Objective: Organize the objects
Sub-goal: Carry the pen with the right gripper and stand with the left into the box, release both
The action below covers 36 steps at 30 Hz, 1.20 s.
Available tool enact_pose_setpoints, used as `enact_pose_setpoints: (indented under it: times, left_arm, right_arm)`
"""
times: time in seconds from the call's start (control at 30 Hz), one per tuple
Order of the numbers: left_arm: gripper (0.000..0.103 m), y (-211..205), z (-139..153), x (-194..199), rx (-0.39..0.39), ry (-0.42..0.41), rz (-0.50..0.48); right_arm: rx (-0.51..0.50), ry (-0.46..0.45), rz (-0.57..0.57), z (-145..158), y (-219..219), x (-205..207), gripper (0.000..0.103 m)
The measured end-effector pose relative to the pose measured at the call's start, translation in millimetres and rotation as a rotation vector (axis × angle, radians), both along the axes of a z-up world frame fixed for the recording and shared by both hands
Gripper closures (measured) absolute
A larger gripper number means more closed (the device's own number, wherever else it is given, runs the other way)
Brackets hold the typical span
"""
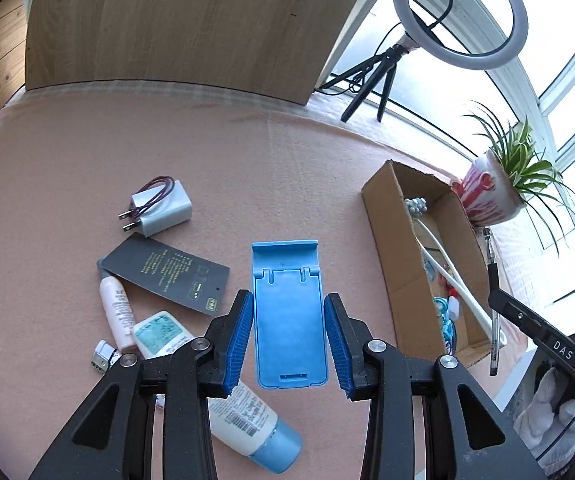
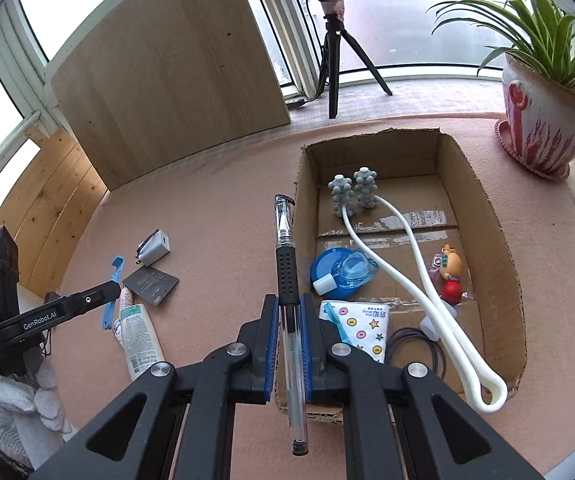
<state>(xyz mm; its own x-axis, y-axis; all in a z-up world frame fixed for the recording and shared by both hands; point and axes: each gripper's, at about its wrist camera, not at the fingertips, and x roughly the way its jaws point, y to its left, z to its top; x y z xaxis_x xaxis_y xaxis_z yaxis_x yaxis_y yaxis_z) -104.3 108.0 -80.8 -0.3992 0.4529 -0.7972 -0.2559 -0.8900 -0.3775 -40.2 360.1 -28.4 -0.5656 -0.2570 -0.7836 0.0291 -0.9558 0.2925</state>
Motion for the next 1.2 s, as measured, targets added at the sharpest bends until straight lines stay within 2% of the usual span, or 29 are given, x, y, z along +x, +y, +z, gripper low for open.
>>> enact_pose_setpoints:
  times: [0.23, 0.5, 0.87, 1.2]
  left_arm:
    - [0.063, 69.3, 16.1, 7.9, 0.000, 0.029, -0.124]
    - [0.063, 139.9, 23.6, 16.9, -0.037, 0.068, -0.243]
    - [0.063, 205.8, 20.9, 10.2, -0.082, 0.108, -0.286]
    - [0.063, 223.9, 20.8, 1.4, -0.101, 0.129, -0.277]
  right_arm:
    - [0.014, 0.033, -0.082, 12.5, 44.7, 5.1, 0.094]
    - [0.053, 0.048, -0.110, 15.7, 71.7, -5.5, 0.094]
    - [0.056, 0.021, -0.135, -2.1, 97.3, -23.6, 0.093]
    - [0.066, 0.005, -0.125, -7.4, 105.9, -26.7, 0.093]
